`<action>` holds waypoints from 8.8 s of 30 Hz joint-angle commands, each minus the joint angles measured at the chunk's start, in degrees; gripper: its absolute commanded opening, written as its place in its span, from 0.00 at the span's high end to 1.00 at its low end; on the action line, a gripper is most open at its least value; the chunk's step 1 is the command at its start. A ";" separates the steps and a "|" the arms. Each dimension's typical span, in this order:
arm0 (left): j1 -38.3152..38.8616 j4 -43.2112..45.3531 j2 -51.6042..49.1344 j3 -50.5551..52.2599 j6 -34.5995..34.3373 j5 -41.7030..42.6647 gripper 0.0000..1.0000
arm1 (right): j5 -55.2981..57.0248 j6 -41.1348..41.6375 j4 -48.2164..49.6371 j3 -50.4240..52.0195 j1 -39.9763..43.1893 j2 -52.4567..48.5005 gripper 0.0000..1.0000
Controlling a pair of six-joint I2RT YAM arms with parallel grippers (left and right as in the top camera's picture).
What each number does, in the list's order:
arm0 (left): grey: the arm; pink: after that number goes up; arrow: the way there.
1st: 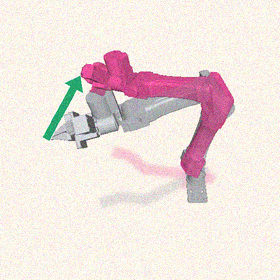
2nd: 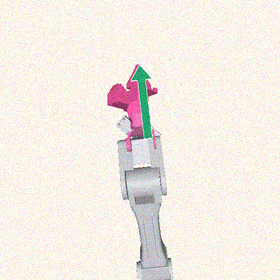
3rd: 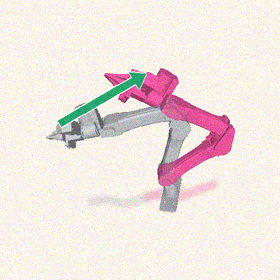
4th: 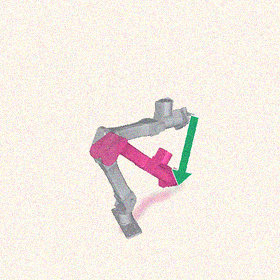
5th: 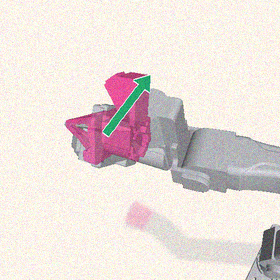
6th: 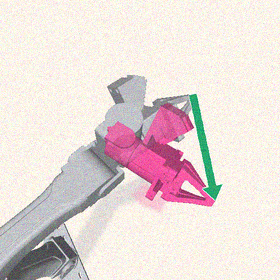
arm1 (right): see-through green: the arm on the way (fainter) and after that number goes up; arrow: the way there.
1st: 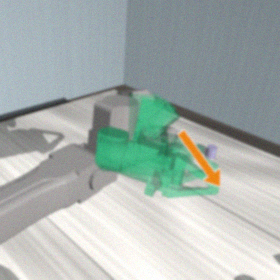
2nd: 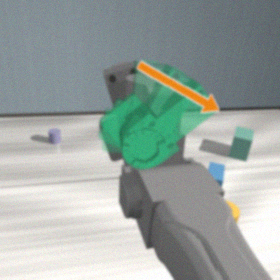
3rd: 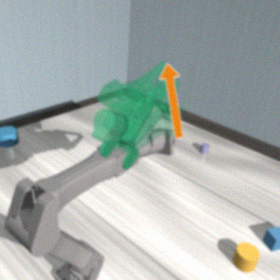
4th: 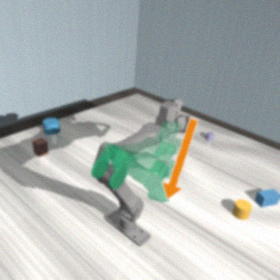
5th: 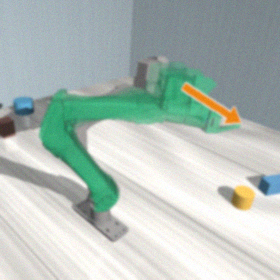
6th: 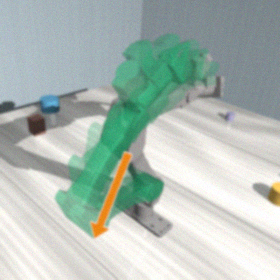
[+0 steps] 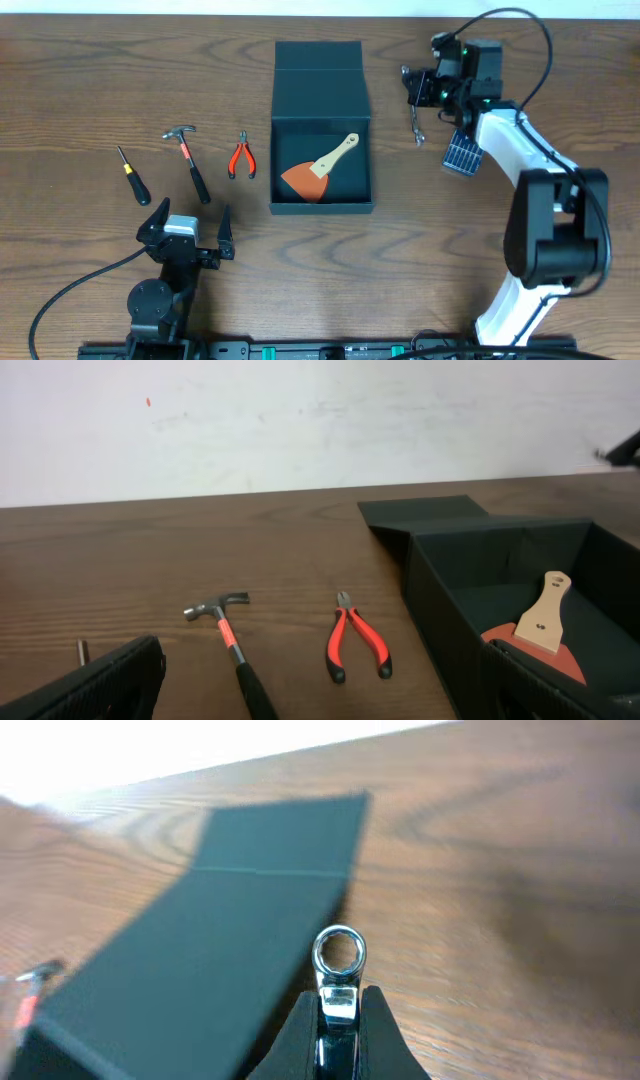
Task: Pack container
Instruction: 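Carry the wrench into the black box and release it, then move the right gripper to the blue screwdriver set case and grasp, then lift the blue screwdriver case with the right gripper, then carry the case left into the black box and release it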
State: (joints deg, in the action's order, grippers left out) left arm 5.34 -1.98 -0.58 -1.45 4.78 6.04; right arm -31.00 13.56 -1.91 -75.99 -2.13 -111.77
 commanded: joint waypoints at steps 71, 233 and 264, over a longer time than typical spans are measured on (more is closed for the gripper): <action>0.04 -1.55 0.35 1.22 0.57 1.22 0.02 | -1.79 -49.35 -31.67 0.35 -31.71 5.68 0.40; 0.04 -1.57 0.35 1.22 0.57 1.25 0.01 | 26.64 16.83 -22.58 -0.11 -29.59 19.32 0.68; 0.04 -1.57 0.35 1.22 0.57 1.22 0.01 | 31.65 29.88 -20.37 -0.11 -40.83 1.01 0.65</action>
State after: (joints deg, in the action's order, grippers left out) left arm 5.34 -1.98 -0.58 -1.45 4.78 6.04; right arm -0.01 41.60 -22.70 -76.01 -42.30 -110.19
